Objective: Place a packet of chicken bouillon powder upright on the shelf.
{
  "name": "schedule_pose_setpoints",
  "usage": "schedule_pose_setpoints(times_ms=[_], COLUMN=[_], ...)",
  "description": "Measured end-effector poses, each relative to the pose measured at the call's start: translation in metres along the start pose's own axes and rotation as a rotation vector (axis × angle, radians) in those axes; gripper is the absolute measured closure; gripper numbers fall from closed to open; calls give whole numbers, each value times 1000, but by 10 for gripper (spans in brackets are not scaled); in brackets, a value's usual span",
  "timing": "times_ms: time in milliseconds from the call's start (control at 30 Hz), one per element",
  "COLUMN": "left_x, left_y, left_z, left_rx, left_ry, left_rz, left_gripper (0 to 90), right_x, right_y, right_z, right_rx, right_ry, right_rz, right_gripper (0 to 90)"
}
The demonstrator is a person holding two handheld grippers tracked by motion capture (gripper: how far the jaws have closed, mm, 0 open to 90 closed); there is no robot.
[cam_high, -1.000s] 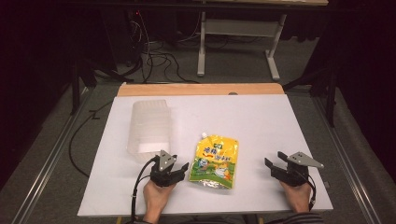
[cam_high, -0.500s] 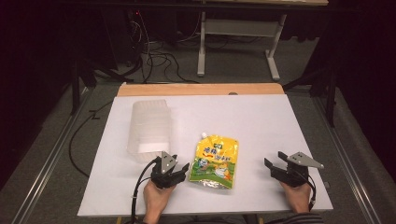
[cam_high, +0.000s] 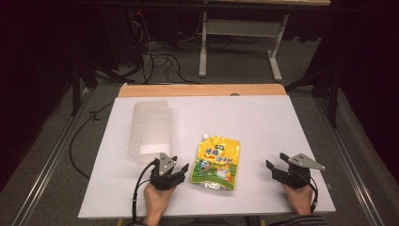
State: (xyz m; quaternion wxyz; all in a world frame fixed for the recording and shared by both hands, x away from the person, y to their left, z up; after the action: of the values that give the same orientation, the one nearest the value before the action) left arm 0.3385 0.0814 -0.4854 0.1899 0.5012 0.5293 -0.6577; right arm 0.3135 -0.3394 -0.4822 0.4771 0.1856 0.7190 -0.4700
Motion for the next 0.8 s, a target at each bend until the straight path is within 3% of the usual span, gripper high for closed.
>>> schedule_pose_setpoints(times_ms=[167, 333, 633, 800], left_x=[-2, -8, -20, -31], left_y=[-2, -4, -4, -2], left_z=[1, 4, 9, 14], left_rx=[10, 30, 56, 80], left_ry=[10, 19, -9, -12], left_rz=[5, -5, -53, -50], left_gripper=[496, 464, 443, 432], right_x=[0, 0, 0, 0], right_y=[1, 1, 0, 0], right_z=[0, 1, 1, 1], right_rx=[3, 2, 6, 7], right_ry=[-2, 2, 1, 5], right_rz=[-7, -6, -3, -3], right_gripper=[333, 332, 327, 324])
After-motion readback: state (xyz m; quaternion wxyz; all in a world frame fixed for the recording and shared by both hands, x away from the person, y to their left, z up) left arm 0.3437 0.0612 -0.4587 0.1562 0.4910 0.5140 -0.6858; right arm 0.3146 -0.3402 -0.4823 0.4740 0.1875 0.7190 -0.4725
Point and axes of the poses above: each handheld gripper's, and its own axes: y roughly forward along the jaws, x roughly out of its underside, z roughly to its right, the point moved 1 cm from there along y, roughly forward along the jaws, and after that the axes turned 12 degrees about -x, right-handed, at the moved point
